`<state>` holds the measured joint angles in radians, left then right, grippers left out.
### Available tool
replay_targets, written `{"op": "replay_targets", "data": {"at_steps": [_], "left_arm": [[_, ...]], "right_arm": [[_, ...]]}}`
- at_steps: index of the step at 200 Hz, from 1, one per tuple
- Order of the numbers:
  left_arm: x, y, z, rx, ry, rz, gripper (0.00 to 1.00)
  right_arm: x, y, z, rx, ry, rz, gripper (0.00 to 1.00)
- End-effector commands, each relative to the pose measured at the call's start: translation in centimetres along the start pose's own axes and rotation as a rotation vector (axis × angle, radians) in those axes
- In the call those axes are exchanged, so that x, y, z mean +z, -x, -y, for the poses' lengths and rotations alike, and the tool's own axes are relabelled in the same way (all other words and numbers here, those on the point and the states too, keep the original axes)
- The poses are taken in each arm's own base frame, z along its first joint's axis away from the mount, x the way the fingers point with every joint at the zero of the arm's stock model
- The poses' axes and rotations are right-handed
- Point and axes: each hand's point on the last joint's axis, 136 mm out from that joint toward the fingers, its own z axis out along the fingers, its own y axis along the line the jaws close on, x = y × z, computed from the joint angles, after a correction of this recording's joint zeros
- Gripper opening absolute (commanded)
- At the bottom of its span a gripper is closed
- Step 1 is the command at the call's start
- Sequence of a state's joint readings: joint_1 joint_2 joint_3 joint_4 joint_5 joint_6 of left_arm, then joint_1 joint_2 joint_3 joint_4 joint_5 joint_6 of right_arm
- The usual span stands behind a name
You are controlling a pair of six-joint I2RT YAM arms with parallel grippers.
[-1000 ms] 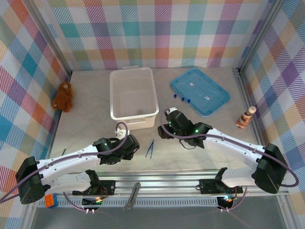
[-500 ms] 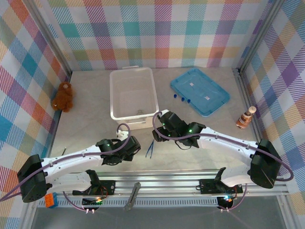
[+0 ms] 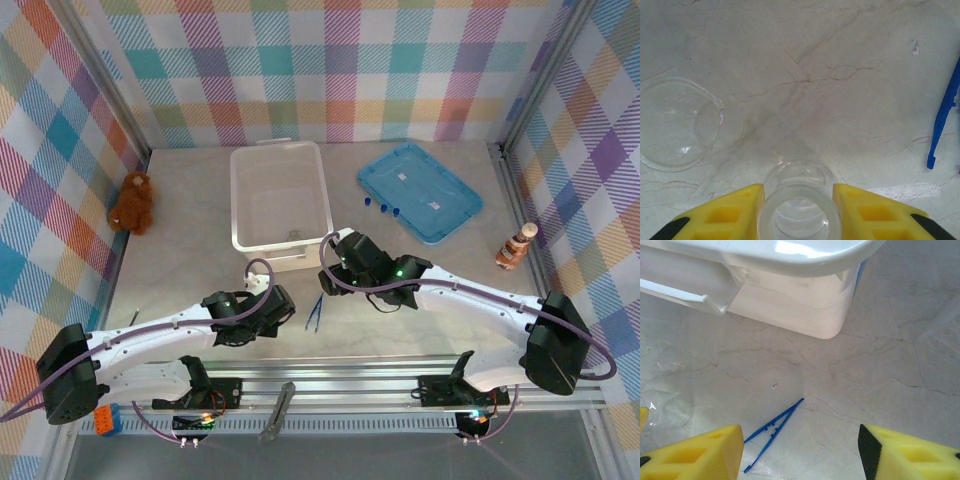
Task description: Organize the chemistry lab equipment
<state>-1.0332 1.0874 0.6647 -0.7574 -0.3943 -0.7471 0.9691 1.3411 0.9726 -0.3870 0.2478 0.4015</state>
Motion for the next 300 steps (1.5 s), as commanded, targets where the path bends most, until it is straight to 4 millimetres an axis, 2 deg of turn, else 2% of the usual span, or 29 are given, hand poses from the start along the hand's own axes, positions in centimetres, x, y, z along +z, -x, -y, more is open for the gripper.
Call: {"op": "replay_targets", "data": {"at_steps": [1, 36, 62, 153, 244, 272, 300], "left_arm": [[-1.0, 0.8, 0.0, 0.012, 0.006, 0.022, 0.27], [-2.0, 1.5, 0.1, 0.022, -0.002, 0.036, 0.25], [-3.5, 2.7, 0.4, 0.021, -0.021, 0.065, 0.24], [-11.2, 9.0, 1.4, 0.036, -0.079, 0.198, 0.24], [-18.0, 16.3, 1.8, 0.063, -0.094, 0.365, 0.24], [-18.8, 18.7, 1.2, 0.06, -0.08, 0.403, 0.24], [-18.3, 21.0, 0.6, 0.042, -0.077, 0.415, 0.24]], "right_arm": [[-0.6, 0.7, -0.8, -0.032, 0.023, 0.009, 0.64], [-1.0, 0.9, -0.8, -0.04, 0.028, 0.018, 0.64], [-1.3, 0.9, -0.8, -0.044, 0.031, 0.022, 0.64], [-2.1, 2.1, -1.2, -0.062, 0.04, 0.049, 0.64], [-4.4, 4.7, -2.2, -0.087, 0.073, 0.11, 0.65], [-5.3, 6.0, -2.5, -0.119, 0.074, 0.138, 0.65], [-5.6, 7.3, -3.0, -0.143, 0.079, 0.163, 0.65]]}}
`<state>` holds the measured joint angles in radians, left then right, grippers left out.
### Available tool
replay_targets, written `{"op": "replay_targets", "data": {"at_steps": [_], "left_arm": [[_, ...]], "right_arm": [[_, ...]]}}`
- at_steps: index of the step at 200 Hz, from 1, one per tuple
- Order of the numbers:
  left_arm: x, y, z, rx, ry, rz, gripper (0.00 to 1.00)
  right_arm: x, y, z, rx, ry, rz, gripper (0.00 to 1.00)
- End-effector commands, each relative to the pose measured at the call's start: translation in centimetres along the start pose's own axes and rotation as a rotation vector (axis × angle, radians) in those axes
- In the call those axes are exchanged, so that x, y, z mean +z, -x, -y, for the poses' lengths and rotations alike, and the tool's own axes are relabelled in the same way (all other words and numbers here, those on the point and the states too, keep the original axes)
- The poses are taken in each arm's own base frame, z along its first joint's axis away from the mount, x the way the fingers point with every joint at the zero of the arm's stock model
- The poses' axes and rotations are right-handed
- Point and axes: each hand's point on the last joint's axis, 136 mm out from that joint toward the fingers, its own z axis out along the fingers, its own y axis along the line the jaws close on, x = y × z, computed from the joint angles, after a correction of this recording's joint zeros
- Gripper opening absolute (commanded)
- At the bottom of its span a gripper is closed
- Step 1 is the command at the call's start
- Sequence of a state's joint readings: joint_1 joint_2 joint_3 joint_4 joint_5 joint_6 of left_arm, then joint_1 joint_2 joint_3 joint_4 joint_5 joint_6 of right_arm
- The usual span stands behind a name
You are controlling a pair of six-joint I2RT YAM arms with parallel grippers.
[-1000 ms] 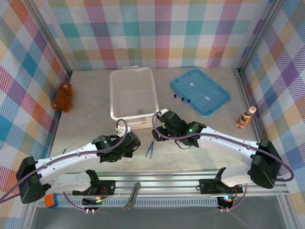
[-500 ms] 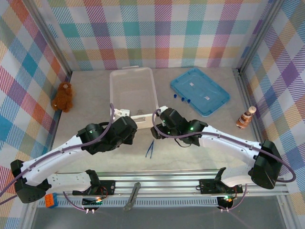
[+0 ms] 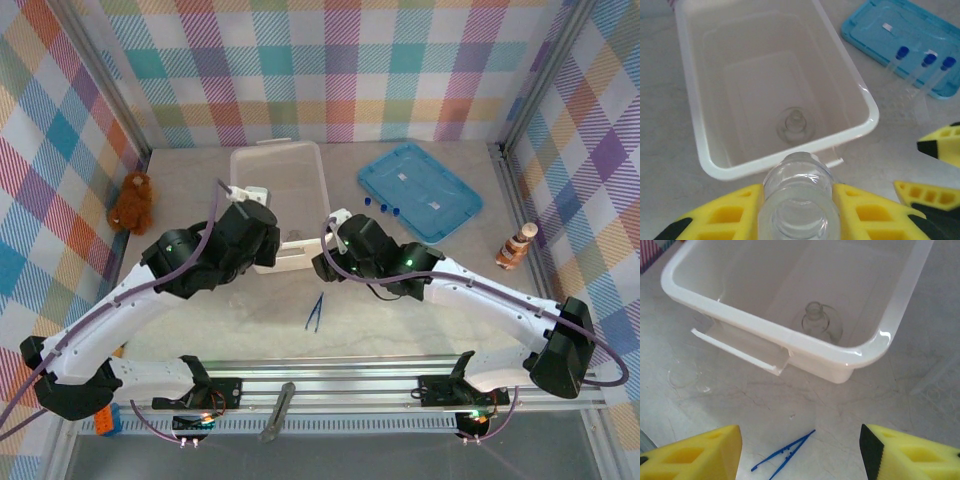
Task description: Organize the chemistry lab equipment
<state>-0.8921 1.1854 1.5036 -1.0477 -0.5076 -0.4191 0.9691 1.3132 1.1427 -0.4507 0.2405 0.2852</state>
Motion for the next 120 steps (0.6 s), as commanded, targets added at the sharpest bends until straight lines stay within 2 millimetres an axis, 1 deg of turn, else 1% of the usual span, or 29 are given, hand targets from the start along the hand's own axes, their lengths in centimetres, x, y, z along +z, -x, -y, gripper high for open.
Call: {"op": "replay_targets", "data": {"at_steps": [1, 22, 48, 81, 120], "left_arm": [[0.6, 2.0, -0.6, 0.026, 0.007, 0.028, 0.24], [2.1, 3.0, -1.1, 0.0, 0.007, 0.027, 0.24], [4.6, 3.6, -1.8, -0.016, 0.024, 0.003, 0.24], [8.0, 3.9, -2.6, -0.058, 0.03, -0.033, 0.24], [12.3, 3.7, -3.7, -0.096, 0.05, -0.084, 0.23]], "right_arm": [[-1.3, 1.9, -0.8, -0.046, 0.024, 0.042, 0.65], [-1.0, 2.6, -1.2, -0.058, 0.027, 0.048, 0.66], [-0.7, 3.5, -1.5, -0.065, 0.03, 0.06, 0.66], [-0.2, 4.2, -1.6, -0.068, 0.022, 0.068, 0.67], [0.7, 4.2, -1.6, -0.069, 0.008, 0.045, 0.68]]}}
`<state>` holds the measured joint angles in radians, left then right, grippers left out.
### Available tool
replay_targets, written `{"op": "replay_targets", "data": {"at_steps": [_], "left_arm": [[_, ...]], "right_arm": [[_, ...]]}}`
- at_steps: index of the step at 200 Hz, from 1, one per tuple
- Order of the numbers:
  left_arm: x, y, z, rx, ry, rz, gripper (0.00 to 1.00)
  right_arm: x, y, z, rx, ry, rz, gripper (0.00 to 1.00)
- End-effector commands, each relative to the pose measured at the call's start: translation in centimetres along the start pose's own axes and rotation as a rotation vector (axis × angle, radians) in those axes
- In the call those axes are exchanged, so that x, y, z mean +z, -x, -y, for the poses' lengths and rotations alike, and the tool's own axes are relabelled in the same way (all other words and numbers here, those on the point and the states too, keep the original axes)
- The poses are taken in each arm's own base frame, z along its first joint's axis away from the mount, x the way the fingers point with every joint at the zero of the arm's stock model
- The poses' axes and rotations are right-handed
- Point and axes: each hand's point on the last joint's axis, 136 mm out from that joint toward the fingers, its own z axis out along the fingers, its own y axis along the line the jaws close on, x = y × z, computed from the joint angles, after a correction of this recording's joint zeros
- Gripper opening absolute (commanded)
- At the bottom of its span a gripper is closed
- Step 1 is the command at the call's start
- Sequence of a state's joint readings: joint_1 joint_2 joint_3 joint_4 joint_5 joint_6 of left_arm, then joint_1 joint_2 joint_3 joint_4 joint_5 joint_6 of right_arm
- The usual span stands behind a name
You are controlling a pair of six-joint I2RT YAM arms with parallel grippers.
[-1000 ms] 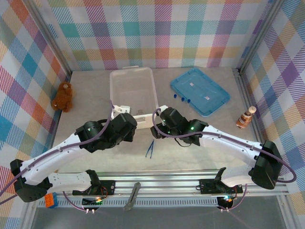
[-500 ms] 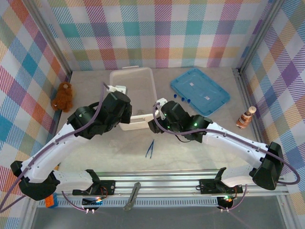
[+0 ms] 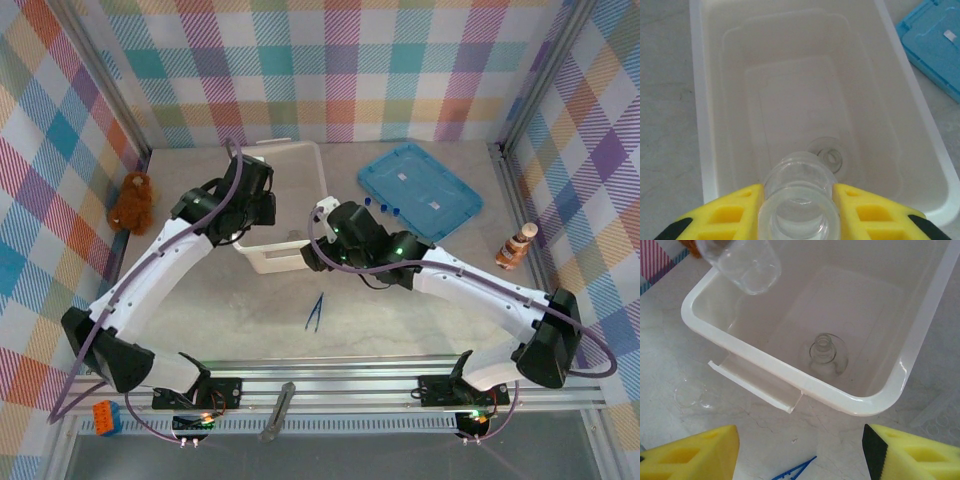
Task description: Organize the chemistry lab equipment
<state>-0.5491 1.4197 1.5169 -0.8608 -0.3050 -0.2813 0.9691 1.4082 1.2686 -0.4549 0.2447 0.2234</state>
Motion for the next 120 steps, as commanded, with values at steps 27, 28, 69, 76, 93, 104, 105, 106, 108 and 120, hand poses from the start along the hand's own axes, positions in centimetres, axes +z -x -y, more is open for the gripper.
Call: {"op": "replay_targets", "data": {"at_steps": [27, 28, 69, 76, 93, 104, 105, 106, 108, 120], "left_arm": [[4.7, 1.4, 0.0, -0.037, -0.026, -0.025, 0.23], [4.9, 1.4, -0.1, -0.037, -0.024, -0.028, 0.23], [8.4, -0.1, -1.0, -0.046, 0.014, -0.098, 0.22], [8.9, -0.4, -1.1, -0.045, 0.019, -0.108, 0.22], [9.9, -1.0, -1.6, -0.044, 0.037, -0.13, 0.22], [10.5, -1.5, -1.8, -0.05, 0.041, -0.148, 0.22], [10.5, -1.5, -1.7, -0.048, 0.041, -0.149, 0.22], [10.6, -1.6, -1.7, -0.047, 0.042, -0.151, 0.22], [10.7, -1.6, -1.8, -0.049, 0.043, -0.154, 0.22], [11.2, -2.1, -1.8, -0.05, 0.048, -0.169, 0.22]], "right_arm": [[-0.2, 1.2, -0.5, -0.003, 0.005, 0.017, 0.68], [-0.2, 1.2, -0.5, -0.002, 0.005, 0.017, 0.68], [-0.1, 0.9, -0.4, 0.001, -0.001, 0.007, 0.68], [-0.1, 0.8, -0.4, 0.002, 0.0, 0.006, 0.68], [0.1, 0.6, -0.5, 0.004, 0.002, -0.003, 0.68], [0.3, 0.5, -0.5, 0.005, 0.004, -0.006, 0.68], [0.3, 0.5, -0.5, 0.004, 0.004, -0.006, 0.68], [0.3, 0.5, -0.5, 0.005, 0.005, -0.006, 0.68], [0.3, 0.4, -0.5, 0.006, 0.004, -0.008, 0.68], [0.4, 0.4, -0.6, 0.007, 0.008, -0.01, 0.68]]}}
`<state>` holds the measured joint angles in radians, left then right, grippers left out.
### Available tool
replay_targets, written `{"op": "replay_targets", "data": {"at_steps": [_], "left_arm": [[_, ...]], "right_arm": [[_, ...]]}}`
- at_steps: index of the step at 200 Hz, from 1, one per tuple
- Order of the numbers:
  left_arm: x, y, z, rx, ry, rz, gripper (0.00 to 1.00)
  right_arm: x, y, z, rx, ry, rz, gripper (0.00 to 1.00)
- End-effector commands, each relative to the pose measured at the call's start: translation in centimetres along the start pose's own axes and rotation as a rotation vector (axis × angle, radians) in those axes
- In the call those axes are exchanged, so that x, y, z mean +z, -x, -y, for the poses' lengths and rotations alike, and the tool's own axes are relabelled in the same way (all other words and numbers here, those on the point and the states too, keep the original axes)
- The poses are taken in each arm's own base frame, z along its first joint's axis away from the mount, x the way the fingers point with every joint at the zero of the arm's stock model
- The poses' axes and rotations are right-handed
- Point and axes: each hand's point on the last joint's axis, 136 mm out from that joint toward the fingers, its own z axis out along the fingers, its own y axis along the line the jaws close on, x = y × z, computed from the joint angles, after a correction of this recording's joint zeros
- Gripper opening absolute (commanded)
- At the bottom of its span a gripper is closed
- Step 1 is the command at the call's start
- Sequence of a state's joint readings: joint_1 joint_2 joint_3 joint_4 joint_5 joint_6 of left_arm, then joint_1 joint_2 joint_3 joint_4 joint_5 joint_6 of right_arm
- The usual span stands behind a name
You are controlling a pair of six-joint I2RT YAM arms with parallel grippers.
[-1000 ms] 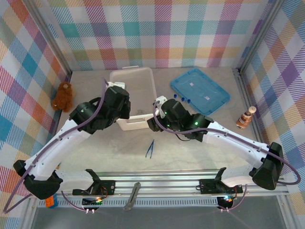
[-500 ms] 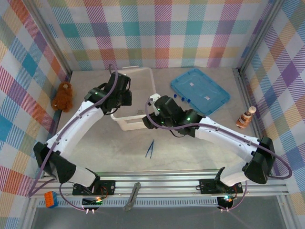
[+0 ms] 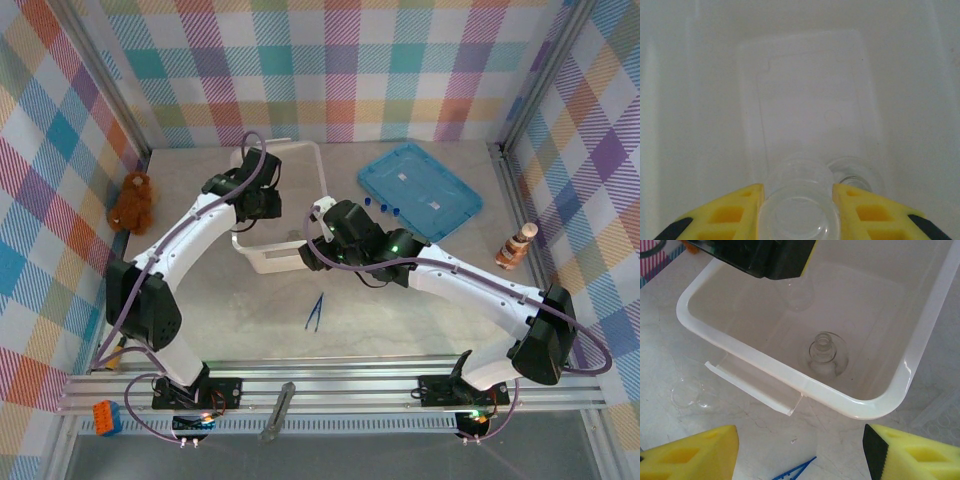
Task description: Organize the chemistry lab equipment
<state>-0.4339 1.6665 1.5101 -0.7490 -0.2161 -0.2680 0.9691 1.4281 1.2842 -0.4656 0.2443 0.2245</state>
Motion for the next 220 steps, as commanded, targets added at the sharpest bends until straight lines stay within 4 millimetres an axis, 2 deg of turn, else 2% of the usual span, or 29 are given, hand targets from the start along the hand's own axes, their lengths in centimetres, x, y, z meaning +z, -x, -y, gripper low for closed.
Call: {"op": "replay_targets", "data": {"at_steps": [1, 47, 117, 220], "left_arm": [[1.3, -0.2, -0.5, -0.011, 0.003, -0.015, 0.22], [3.8, -2.1, -0.8, -0.013, 0.03, -0.075, 0.21], [6.2, -3.7, -0.7, -0.02, 0.043, -0.121, 0.21], [8.3, -5.0, -0.7, -0.028, 0.058, -0.166, 0.22]], "right_arm": [[0.0, 0.5, -0.5, 0.007, 0.01, 0.005, 0.68], [0.5, 0.3, -0.7, 0.007, 0.017, 0.002, 0.68], [0.7, -0.4, -0.5, 0.022, 0.018, -0.006, 0.68], [0.5, -0.7, -0.3, 0.027, 0.009, -0.005, 0.68]]}}
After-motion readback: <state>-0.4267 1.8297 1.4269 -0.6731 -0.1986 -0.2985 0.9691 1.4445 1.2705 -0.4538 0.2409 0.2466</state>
